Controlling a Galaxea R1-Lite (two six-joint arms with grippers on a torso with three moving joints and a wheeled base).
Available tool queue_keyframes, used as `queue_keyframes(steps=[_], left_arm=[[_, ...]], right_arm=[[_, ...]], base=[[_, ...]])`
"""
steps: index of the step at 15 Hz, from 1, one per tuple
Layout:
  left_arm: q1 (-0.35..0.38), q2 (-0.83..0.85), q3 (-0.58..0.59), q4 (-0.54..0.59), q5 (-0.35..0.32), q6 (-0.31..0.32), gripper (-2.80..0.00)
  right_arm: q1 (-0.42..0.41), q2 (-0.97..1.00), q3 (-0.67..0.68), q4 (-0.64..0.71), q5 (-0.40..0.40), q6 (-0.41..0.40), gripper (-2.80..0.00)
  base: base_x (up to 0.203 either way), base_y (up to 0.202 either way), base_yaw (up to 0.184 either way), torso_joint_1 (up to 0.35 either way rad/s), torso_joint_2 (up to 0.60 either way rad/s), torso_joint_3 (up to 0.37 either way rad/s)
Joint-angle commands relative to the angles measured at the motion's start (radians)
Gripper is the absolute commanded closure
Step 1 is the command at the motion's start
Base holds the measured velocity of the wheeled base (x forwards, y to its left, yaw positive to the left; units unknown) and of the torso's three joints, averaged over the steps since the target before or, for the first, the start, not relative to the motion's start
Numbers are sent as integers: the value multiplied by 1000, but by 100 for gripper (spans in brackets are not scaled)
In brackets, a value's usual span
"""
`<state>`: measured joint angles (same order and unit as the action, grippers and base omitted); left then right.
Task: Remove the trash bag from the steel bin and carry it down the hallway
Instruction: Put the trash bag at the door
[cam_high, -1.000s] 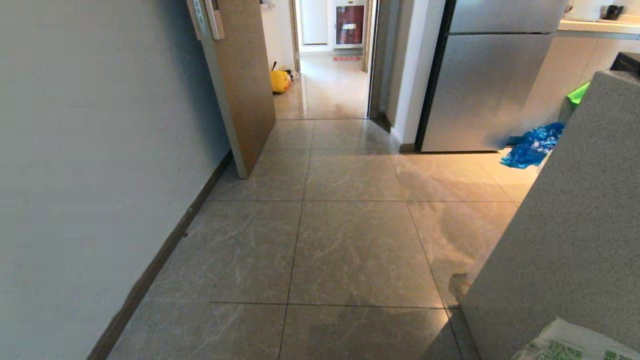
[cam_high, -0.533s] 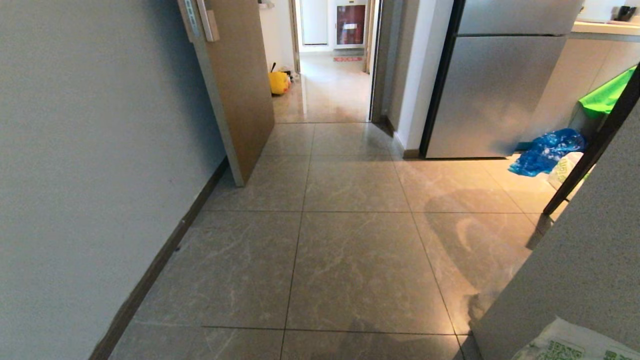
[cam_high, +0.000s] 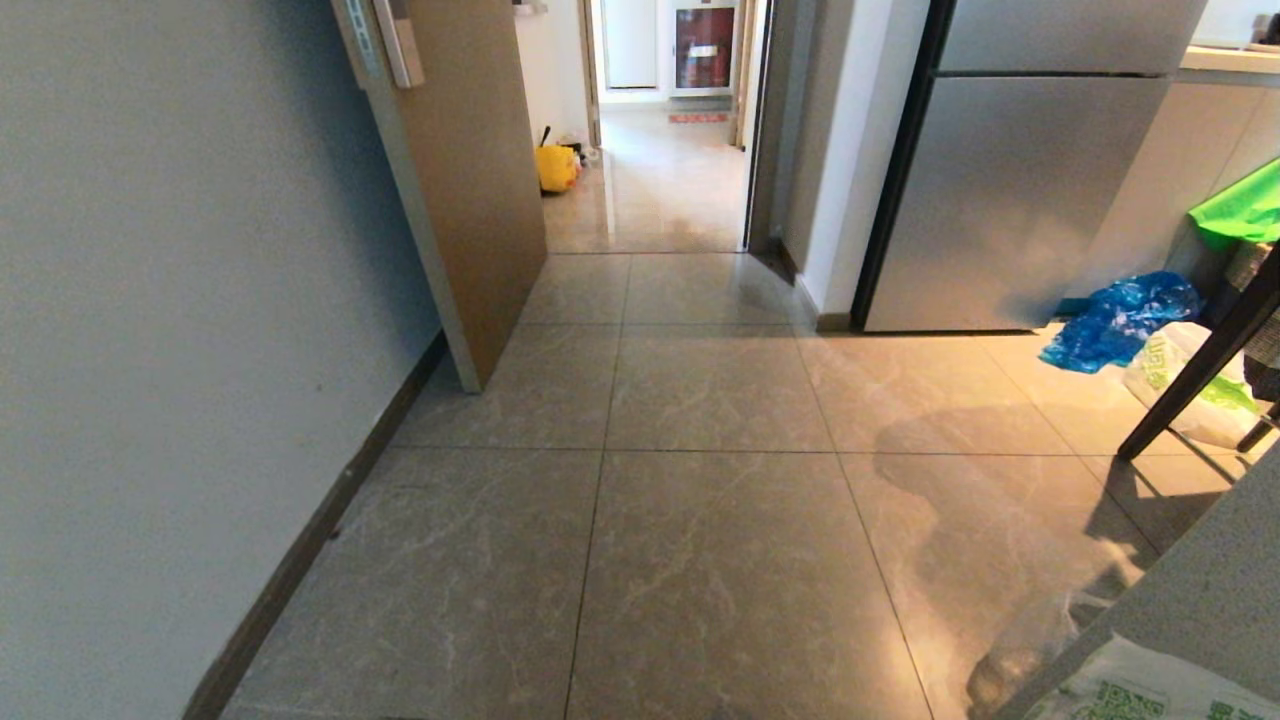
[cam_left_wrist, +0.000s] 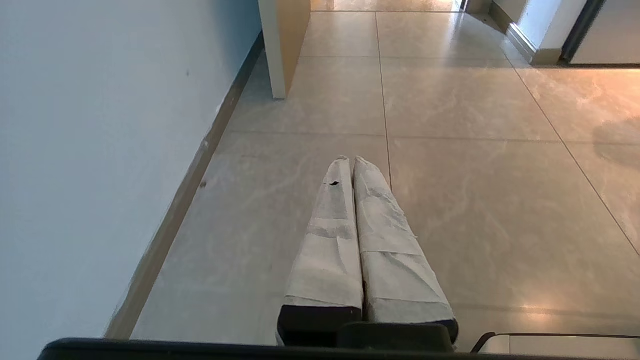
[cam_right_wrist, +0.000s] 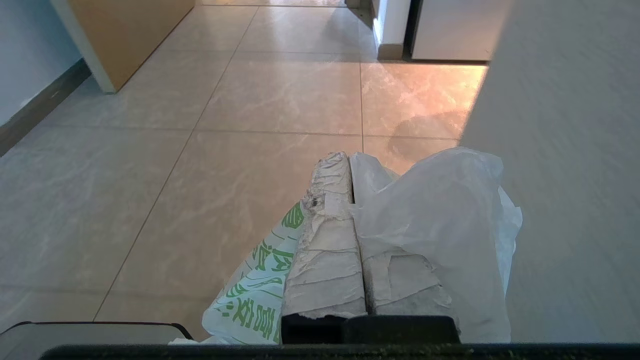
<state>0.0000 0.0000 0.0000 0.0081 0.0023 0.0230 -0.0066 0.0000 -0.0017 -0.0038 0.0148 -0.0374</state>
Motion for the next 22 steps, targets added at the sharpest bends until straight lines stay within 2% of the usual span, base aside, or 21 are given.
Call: queue_keyframes(steps=[1,22], left_arm=[[0,0,0,0,1,0,0],[0,0,0,0,1,-3,0]], right_arm=[[0,2,2,-1,1,-1,0],[0,2,0,-1,1,1,0]], base=[[191,0,0,2,-1,2],[192,0,1,2,1,1]])
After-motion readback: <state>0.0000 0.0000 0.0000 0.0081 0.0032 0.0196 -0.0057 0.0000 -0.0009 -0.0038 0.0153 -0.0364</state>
